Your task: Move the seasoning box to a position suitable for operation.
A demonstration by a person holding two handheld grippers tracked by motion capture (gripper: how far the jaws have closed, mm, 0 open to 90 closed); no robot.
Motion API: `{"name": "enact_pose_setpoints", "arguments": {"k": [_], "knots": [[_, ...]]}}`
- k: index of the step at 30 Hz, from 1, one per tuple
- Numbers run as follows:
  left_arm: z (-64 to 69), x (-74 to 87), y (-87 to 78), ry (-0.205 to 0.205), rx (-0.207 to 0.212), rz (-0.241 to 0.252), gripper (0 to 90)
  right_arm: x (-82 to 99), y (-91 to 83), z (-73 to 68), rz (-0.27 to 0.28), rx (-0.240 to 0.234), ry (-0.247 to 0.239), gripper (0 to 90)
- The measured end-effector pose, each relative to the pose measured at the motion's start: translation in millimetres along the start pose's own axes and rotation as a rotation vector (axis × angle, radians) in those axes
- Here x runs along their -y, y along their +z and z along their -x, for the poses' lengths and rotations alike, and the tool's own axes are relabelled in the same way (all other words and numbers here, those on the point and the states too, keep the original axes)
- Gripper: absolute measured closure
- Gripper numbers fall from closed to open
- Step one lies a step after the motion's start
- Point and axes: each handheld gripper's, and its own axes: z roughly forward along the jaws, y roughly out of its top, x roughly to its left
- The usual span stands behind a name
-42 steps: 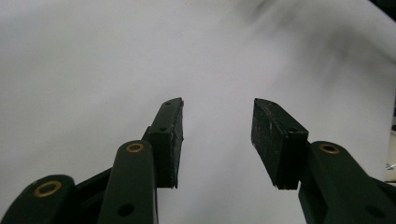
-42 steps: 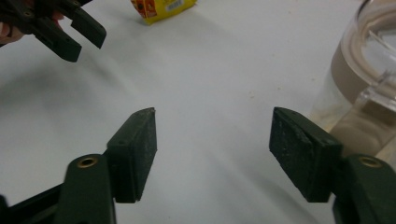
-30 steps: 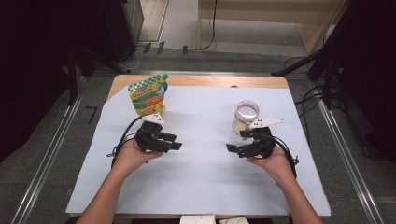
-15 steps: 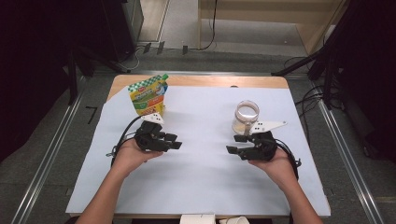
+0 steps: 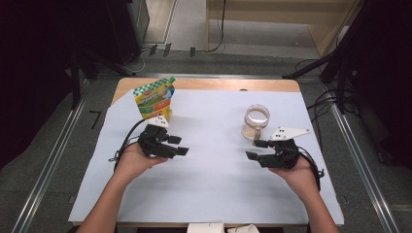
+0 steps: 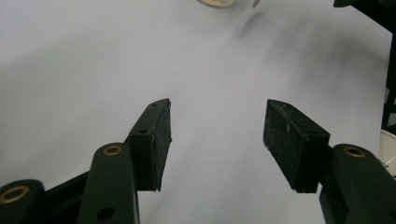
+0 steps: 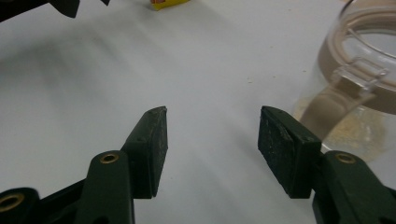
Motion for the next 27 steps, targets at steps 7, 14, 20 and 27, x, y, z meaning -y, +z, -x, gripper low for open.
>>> {"name": "enact_pose_setpoints", "arguments": {"k": [7, 14, 20, 27], "knots": [[2.0, -1.2, -2.0, -0.001, 0.011, 0.009, 41.1, 2.2, -7.8, 10.5, 0.013, 0.033, 0.009, 43.6], [4.1, -2.2, -2.2, 0.004, 0.014, 0.012, 39.7, 7.9, -11.6, 32.0, 0.016, 0.1, 0.042, 43.6], [3.7, 0.2, -3.8, 0.018, -0.011, 0.019, 38.3, 10.4, -10.4, 49.4, 0.046, 0.158, 0.094, 41.7], [2.9, 4.6, -7.2, 0.005, -0.021, 0.027, 37.9, 12.2, 3.1, 70.9, 0.049, 0.202, 0.151, 37.8]]}}
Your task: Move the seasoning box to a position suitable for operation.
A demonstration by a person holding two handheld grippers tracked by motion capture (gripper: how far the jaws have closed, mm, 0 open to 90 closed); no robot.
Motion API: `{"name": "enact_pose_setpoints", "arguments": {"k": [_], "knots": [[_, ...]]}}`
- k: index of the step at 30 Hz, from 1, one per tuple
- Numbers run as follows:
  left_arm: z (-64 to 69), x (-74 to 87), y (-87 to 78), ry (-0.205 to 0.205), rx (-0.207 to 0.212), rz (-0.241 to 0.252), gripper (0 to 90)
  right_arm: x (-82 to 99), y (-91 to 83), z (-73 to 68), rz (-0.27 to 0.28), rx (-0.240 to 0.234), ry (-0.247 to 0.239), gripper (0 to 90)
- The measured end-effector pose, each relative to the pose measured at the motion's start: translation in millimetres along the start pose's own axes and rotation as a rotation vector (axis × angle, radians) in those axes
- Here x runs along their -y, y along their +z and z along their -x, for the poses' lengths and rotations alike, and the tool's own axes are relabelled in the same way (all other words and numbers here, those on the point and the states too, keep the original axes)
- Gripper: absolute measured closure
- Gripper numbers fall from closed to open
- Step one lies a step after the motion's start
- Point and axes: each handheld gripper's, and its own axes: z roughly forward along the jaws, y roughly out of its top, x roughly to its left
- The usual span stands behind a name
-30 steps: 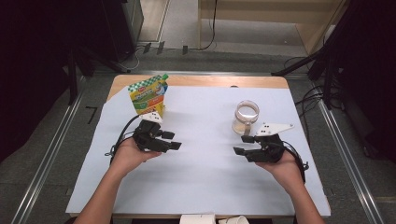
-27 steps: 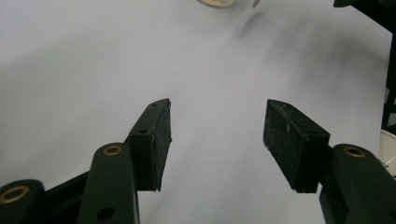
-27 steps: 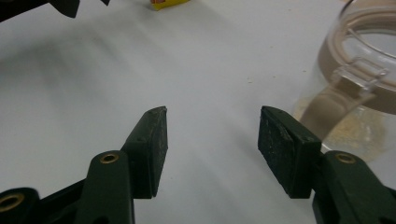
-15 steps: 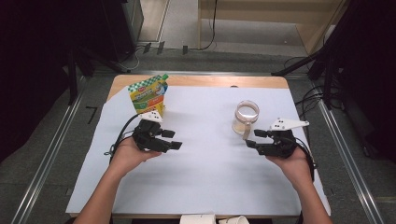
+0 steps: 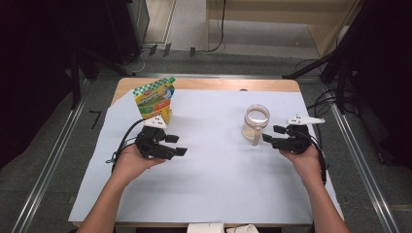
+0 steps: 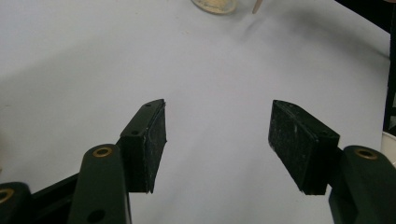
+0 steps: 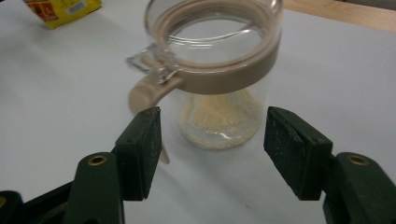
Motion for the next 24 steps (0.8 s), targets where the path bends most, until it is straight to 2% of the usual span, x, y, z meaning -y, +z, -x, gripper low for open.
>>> {"name": "enact_pose_setpoints", "arguments": {"k": [3, 6, 8, 11, 16, 20, 24], "knots": [[0.2, 1.9, -0.3, -0.001, 0.001, -0.003, 37.8, 1.0, 10.8, 9.7, -0.019, 0.011, 0.005, 37.7], [0.9, 3.5, -1.0, -0.002, -0.003, -0.006, 37.8, 0.7, 18.9, 13.8, -0.01, -0.005, -0.008, 35.3], [1.1, 4.8, -1.9, -0.002, -0.007, -0.004, 37.9, -0.3, 24.8, 13.9, -0.005, -0.027, -0.022, 30.5], [1.6, 6.2, -2.4, -0.007, -0.01, -0.007, 37.8, -0.5, 32.0, 13.2, 0.008, -0.037, -0.069, 23.5], [2.4, 7.9, -0.6, -0.008, -0.009, -0.021, 37.8, 0.4, 45.3, 16.5, 0.027, -0.071, -0.077, 14.0], [2.1, 8.5, 1.5, -0.013, -0.007, -0.026, 37.8, -1.8, 58.8, 11.5, 0.022, -0.076, -0.112, 13.0], [2.2, 8.5, 4.5, -0.013, -0.003, -0.032, 37.8, -5.1, 74.0, 3.9, 0.023, -0.048, -0.119, 9.0]]}}
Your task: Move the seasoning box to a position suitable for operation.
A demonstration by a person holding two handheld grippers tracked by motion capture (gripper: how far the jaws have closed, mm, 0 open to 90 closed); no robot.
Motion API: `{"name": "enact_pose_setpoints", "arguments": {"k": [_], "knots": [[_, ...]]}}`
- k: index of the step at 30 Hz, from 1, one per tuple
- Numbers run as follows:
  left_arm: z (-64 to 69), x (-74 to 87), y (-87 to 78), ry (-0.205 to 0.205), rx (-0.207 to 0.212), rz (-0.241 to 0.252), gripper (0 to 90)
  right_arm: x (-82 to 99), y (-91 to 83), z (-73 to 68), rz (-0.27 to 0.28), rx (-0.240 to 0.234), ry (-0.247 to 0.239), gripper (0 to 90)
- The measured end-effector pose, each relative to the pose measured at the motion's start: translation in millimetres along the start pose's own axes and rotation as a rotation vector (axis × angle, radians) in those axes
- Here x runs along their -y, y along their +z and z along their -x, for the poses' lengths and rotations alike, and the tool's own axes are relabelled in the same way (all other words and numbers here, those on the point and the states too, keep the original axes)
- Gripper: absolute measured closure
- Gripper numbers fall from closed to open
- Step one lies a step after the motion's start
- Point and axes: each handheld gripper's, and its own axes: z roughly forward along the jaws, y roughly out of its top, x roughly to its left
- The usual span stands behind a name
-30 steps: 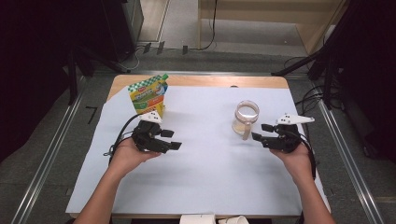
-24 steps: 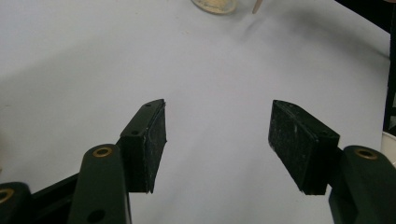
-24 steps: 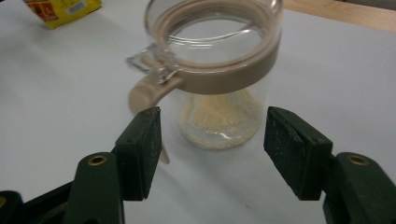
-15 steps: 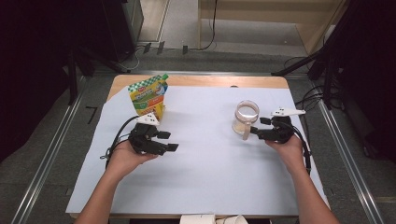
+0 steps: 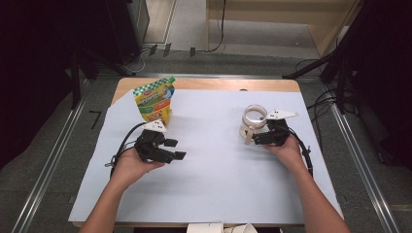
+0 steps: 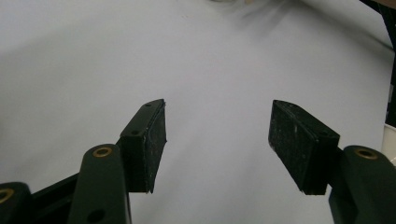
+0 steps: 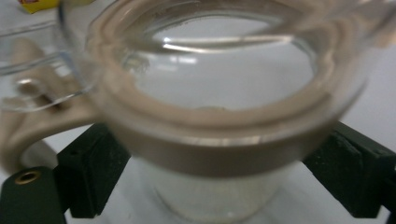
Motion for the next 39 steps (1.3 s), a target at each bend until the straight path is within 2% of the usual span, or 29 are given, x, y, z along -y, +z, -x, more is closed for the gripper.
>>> {"name": "enact_pose_setpoints", "arguments": {"k": [4, 5, 6, 12, 17, 22, 27, 33, 37, 39], "knots": [[0.0, -0.1, 1.3, 0.001, 0.008, -0.001, 37.9, 0.2, 10.3, 1.5, 0.013, -0.008, 0.028, 4.1], [0.0, -0.2, 1.7, 0.001, 0.007, -0.003, 37.8, 0.6, 12.1, 2.2, 0.015, -0.014, 0.033, 4.2], [-0.1, -0.1, 2.0, 0.002, 0.008, -0.003, 37.8, 1.0, 13.7, 2.4, 0.02, -0.032, 0.041, 8.4], [0.6, 0.2, 3.3, -0.001, 0.008, -0.007, 37.9, -2.6, 13.1, -4.4, 0.019, 0.009, -0.021, 11.5], [0.0, 0.3, 2.8, -0.003, 0.009, -0.003, 37.8, -4.6, 11.1, -5.5, 0.01, 0.008, -0.001, 11.9], [-1.8, -0.1, 1.7, -0.007, 0.014, 0.005, 37.8, -9.7, 6.6, -12.5, 0.01, 0.002, -0.009, 11.9], [-2.4, -1.6, 2.0, -0.015, 0.015, 0.006, 37.9, -18.9, 0.1, -33.2, 0.019, -0.022, -0.006, 11.9], [-1.9, -4.4, 2.1, -0.015, 0.027, 0.004, 39.1, -22.1, -2.4, -67.0, 0.011, -0.082, -0.054, 11.9], [-2.4, -5.9, 2.3, -0.017, 0.03, 0.013, 38.7, -22.1, -0.6, -84.0, -0.005, -0.108, -0.066, 11.9], [-1.7, -6.8, 4.4, -0.027, 0.002, 0.023, 40.1, -20.8, -1.3, -91.3, -0.017, -0.11, -0.051, 11.9]]}}
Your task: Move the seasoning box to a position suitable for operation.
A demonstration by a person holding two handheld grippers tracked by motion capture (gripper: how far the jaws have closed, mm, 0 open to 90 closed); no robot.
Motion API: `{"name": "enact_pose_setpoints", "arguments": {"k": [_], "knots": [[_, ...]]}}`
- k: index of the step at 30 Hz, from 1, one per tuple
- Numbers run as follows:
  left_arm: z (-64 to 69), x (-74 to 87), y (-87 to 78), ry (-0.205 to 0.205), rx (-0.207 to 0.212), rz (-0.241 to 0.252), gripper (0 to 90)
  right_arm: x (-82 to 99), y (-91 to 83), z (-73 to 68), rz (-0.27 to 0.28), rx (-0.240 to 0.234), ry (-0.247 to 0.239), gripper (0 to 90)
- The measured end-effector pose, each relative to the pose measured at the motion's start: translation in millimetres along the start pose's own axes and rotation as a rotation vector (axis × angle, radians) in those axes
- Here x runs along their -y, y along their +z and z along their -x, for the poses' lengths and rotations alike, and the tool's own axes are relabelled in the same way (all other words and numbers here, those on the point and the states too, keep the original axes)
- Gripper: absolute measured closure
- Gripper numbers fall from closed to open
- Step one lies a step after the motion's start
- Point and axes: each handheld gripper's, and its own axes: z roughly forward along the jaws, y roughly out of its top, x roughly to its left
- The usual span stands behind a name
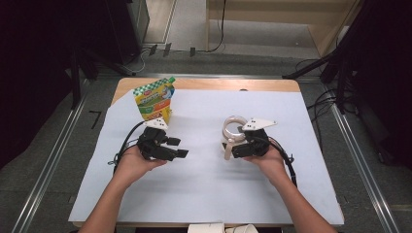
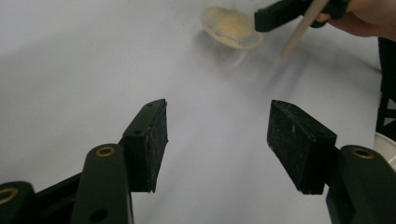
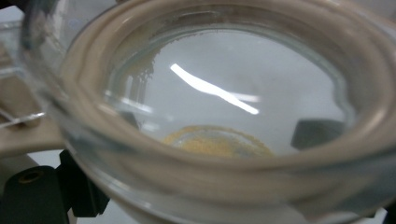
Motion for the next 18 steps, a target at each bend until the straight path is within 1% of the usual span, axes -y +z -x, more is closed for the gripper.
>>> {"name": "enact_pose_setpoints", "arguments": {"k": [2, 3, 4, 7, 9, 11, 14, 15, 17, 18], "knots": [[0.1, -0.7, 2.3, -0.004, 0.009, 0.001, 40.3, 1.3, 0.1, -7.4, -0.012, -0.009, -0.013, 11.9], [0.2, -1.0, 3.1, 0.0, 0.013, -0.004, 40.3, 2.3, 1.3, -12.0, -0.017, -0.01, -0.038, 11.9], [0.9, -1.4, 4.6, 0.001, 0.012, -0.01, 40.1, 3.0, 2.3, -14.6, -0.022, -0.016, -0.046, 11.9], [2.1, -2.5, 7.4, 0.01, 0.02, -0.021, 39.0, 6.3, 8.1, -23.6, -0.031, -0.037, -0.05, 11.9], [2.8, -3.0, 8.0, 0.011, 0.029, -0.018, 39.0, 7.5, 12.3, -29.5, -0.04, -0.042, -0.058, 11.9], [2.7, -3.4, 8.2, 0.011, 0.03, -0.017, 39.1, 8.8, 16.2, -34.4, -0.035, -0.056, -0.063, 11.9], [2.3, -3.6, 9.2, 0.006, 0.037, -0.013, 39.6, 10.8, 20.8, -41.7, -0.049, -0.062, -0.084, 11.8], [2.6, -3.7, 9.3, 0.008, 0.038, -0.016, 39.7, 11.6, 22.0, -43.4, -0.058, -0.06, -0.089, 11.8], [3.4, -3.7, 10.0, 0.016, 0.037, -0.016, 40.0, 13.7, 23.1, -46.3, -0.058, -0.053, -0.116, 11.8], [3.9, -3.9, 10.1, 0.018, 0.038, -0.017, 40.3, 13.7, 23.0, -46.2, -0.059, -0.054, -0.118, 11.8]]}}
